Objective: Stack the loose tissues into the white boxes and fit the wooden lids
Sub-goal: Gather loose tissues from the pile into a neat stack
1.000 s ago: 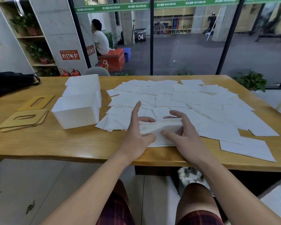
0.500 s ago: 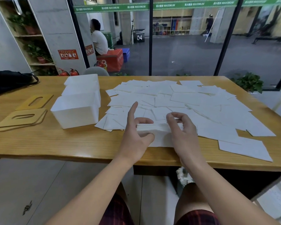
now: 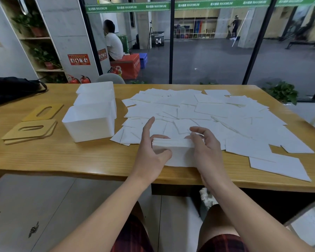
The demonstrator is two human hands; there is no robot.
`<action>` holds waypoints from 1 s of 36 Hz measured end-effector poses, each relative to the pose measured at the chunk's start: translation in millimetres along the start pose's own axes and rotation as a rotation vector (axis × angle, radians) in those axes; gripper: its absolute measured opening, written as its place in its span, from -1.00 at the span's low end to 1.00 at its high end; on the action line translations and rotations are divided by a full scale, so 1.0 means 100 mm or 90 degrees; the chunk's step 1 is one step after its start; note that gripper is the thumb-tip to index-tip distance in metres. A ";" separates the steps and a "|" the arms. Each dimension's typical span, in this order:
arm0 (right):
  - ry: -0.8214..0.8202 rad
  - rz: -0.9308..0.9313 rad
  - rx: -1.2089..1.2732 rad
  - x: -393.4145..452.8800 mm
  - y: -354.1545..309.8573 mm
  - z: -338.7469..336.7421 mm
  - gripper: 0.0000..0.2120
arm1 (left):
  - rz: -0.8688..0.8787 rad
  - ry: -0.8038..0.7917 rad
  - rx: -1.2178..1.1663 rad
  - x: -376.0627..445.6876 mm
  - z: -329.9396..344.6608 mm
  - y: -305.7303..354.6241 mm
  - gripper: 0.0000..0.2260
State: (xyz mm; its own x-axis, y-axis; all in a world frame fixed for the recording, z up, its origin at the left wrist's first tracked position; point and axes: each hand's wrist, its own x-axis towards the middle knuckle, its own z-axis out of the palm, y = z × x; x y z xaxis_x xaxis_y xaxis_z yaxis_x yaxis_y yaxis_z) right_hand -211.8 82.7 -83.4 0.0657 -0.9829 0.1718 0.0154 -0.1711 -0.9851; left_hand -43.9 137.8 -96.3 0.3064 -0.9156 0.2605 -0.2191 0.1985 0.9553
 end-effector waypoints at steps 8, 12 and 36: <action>-0.064 -0.005 -0.008 0.04 -0.07 -0.02 -0.73 | 0.001 -0.008 0.010 0.03 -0.04 -0.06 -0.04; -0.148 -0.084 -0.112 0.03 -0.06 -0.22 -0.57 | -0.012 -0.011 0.029 0.02 -0.08 -0.07 -0.16; -0.286 0.064 -0.082 0.41 -0.34 -0.24 -0.61 | -0.144 -0.061 0.041 0.34 -0.86 0.23 -0.57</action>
State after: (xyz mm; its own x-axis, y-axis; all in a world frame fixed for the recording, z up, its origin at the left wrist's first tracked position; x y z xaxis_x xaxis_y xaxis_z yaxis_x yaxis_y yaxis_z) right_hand -234.0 46.4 -42.8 0.4853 -0.8737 0.0322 -0.1345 -0.1110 -0.9847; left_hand 40.6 141.2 -53.2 0.2659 -0.9637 0.0238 -0.2151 -0.0353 0.9759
